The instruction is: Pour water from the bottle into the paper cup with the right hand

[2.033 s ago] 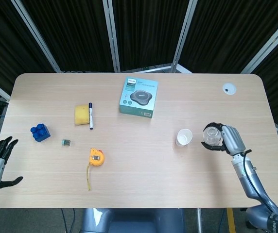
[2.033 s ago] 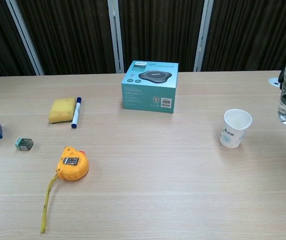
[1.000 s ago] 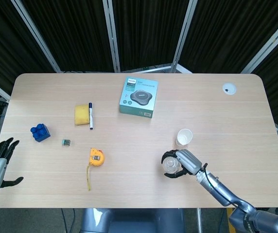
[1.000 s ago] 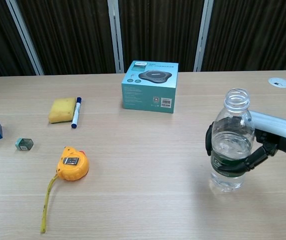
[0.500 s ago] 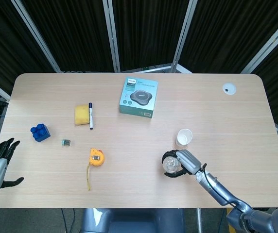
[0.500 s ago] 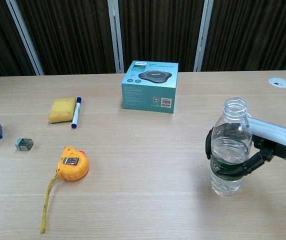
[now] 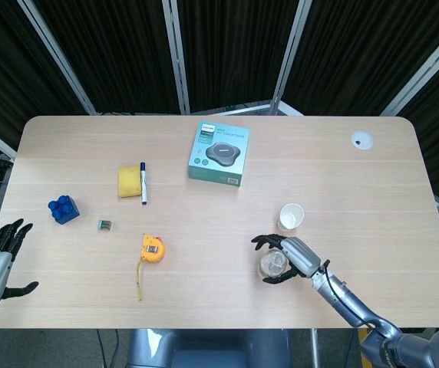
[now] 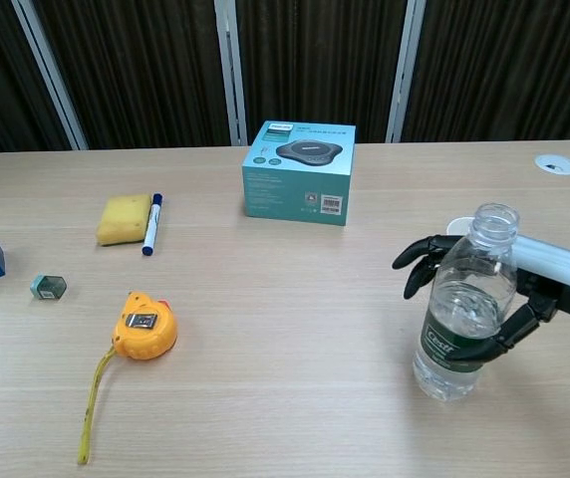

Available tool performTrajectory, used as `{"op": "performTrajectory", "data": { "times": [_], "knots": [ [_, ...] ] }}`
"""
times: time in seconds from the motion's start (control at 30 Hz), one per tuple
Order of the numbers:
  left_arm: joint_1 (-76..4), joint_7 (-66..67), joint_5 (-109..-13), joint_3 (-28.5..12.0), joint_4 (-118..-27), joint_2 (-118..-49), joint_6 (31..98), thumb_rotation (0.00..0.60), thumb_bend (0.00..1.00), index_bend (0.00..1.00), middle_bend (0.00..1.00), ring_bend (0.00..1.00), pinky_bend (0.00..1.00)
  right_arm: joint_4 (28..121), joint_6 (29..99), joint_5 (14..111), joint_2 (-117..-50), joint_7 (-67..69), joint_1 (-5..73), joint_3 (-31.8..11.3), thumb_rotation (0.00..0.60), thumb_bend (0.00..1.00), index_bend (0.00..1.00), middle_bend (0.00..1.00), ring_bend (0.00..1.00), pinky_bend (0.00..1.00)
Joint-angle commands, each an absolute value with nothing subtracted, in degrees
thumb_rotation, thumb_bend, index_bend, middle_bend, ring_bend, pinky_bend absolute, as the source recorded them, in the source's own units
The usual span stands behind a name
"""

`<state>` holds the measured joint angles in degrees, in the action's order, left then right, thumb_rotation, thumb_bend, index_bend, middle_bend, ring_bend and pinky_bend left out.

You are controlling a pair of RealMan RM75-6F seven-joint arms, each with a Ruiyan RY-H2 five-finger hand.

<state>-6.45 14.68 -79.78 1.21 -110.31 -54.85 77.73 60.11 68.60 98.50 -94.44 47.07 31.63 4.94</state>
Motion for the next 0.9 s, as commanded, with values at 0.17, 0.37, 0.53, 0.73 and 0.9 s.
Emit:
{"op": "performTrajectory", "data": {
  "times": [0.17,0.37,0.53,0.73,0.9],
  "knots": [
    [-5.84,13.57,-81.61,1.63,-110.59,-54.06,78.92,0.600,0.00,0.00,0.00,0.00,0.00,62.56,71.63,98.64,-91.87,46.58,30.32,5.41,0.600,0.00,0.06,0.09,0.00,0.01],
    [-5.20,13.25,-83.51,2.28,-111.02,-53.68,79.95,0.600,0.00,0.00,0.00,0.00,0.00,65.15,72.59,100.33,-87.79,44.30,30.18,7.06,0.600,0.00,0.00,0.00,0.00,0.00],
    [-4.38,12.48,-85.45,2.83,-111.45,-53.06,81.42,0.600,0.00,0.00,0.00,0.00,0.00,67.39,72.05,100.00,-84.31,41.66,29.57,8.11,0.600,0.00,0.00,0.00,0.00,0.00],
    [-2.65,13.88,-87.25,2.16,-111.22,-53.61,85.99,0.600,0.00,0.00,0.00,0.00,0.00,67.88,74.84,99.55,-79.88,33.67,26.94,8.55,0.600,0.00,0.00,0.00,0.00,0.00],
    [-1.76,13.57,-88.54,2.09,-111.20,-53.70,87.94,0.600,0.00,0.00,0.00,0.00,0.00,65.88,78.63,97.98,-76.87,23.70,23.19,8.05,0.600,0.00,0.00,0.00,0.00,0.00]
  ]
}}
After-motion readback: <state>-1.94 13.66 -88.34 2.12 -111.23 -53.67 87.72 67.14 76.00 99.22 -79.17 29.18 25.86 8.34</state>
